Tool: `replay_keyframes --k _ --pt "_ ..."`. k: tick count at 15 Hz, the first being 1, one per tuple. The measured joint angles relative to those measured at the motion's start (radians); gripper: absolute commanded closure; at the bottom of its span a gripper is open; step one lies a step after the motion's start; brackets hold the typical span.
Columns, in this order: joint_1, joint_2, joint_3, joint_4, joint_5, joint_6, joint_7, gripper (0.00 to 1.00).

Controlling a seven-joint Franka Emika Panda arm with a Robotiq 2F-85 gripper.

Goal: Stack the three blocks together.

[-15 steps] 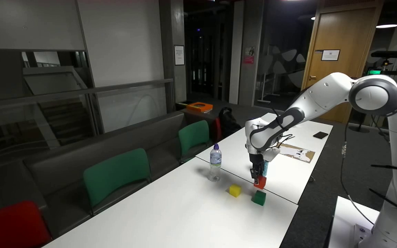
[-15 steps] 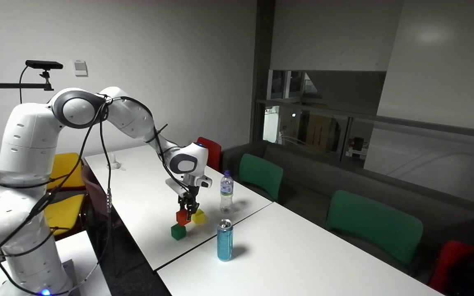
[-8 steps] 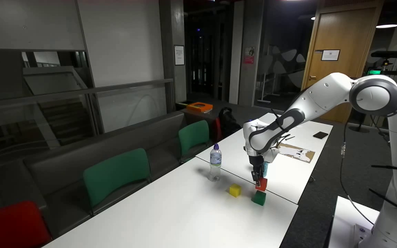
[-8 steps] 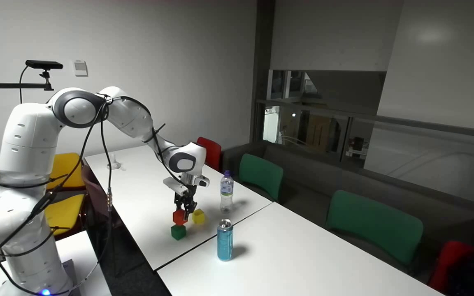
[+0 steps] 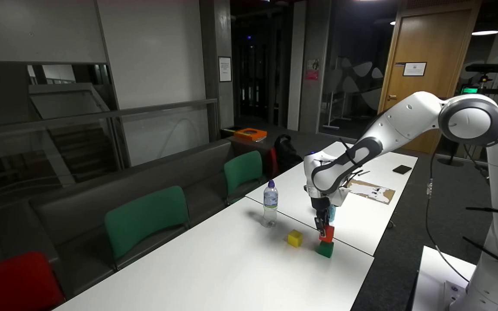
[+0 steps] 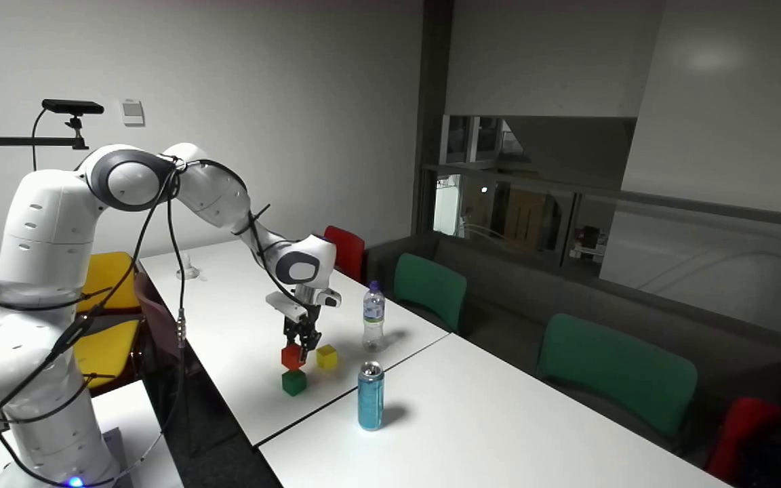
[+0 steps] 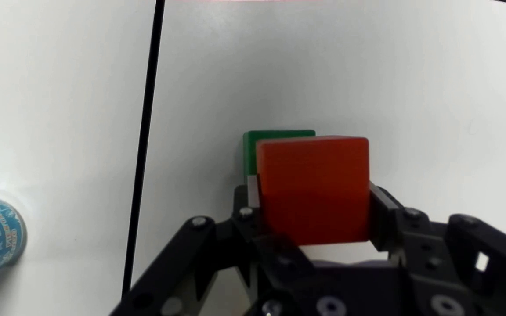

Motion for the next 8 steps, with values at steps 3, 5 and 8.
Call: replay_keyframes --k 3,5,8 --pt "0.000 0.000 0.000 -0.012 0.001 0.009 -0.002 0.69" --pt "-0.001 0.001 0.000 -0.023 0.005 0.025 -0.003 0.69" --pt "-0.001 0.001 0.000 -0.036 0.015 0.046 -0.010 0.69"
